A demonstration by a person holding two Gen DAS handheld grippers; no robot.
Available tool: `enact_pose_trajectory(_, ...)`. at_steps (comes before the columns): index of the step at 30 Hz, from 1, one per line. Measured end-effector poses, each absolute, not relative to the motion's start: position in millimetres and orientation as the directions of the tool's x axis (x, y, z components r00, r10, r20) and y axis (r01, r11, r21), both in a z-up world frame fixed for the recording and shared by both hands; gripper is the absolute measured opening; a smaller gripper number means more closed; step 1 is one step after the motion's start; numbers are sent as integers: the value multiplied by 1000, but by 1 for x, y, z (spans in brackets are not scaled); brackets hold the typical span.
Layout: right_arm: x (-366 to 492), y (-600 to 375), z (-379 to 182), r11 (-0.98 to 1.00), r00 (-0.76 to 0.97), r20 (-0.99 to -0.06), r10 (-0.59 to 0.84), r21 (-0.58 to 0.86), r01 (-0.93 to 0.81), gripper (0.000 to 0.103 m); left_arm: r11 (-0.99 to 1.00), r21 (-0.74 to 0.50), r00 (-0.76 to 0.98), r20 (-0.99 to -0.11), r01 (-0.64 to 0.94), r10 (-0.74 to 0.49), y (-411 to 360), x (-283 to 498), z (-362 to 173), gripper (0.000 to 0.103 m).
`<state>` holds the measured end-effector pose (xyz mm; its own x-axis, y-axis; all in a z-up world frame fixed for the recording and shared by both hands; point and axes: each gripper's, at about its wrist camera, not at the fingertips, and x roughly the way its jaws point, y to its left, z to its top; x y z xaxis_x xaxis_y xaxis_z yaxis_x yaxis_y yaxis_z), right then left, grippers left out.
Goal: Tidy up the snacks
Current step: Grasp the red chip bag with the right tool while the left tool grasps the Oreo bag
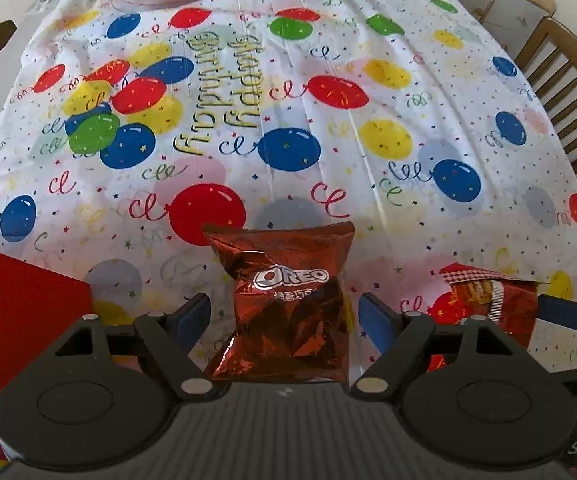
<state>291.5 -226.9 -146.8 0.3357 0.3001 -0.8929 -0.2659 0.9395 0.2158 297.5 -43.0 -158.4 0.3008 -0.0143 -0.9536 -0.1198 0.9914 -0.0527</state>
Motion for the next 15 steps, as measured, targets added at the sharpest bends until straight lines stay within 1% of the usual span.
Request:
enact_pose_trajectory(7, 297, -223, -157, 955, 332, -905, 266, 202, -216, 102, 993, -42, 289, -957, -112, -8, -45, 301, -167, 81)
enact_pose_trajectory(10, 296, -219, -161, 958, 330, -909, 255, 190, -216, 97, 994, -33, 284, -959, -102, -3, -48, 303, -169, 80)
enact_pose_trajectory(11, 295, -217, -162, 957, 327, -910, 254, 188, -219, 96, 995, -27, 286, -958, -98, 2, -48, 303, -169, 78)
enact_pose_trajectory(13, 294, -215, -161, 959, 336, -910, 243, 172, -225, 95, 995, -24, 282, -959, -94, 4, -49, 303, -170, 68)
enact_pose_trajectory(15, 294, -215, -160, 961, 342, -910, 235, 164, -224, 89, 996, -13, 288, -958, -89, 13, -50, 302, -169, 64)
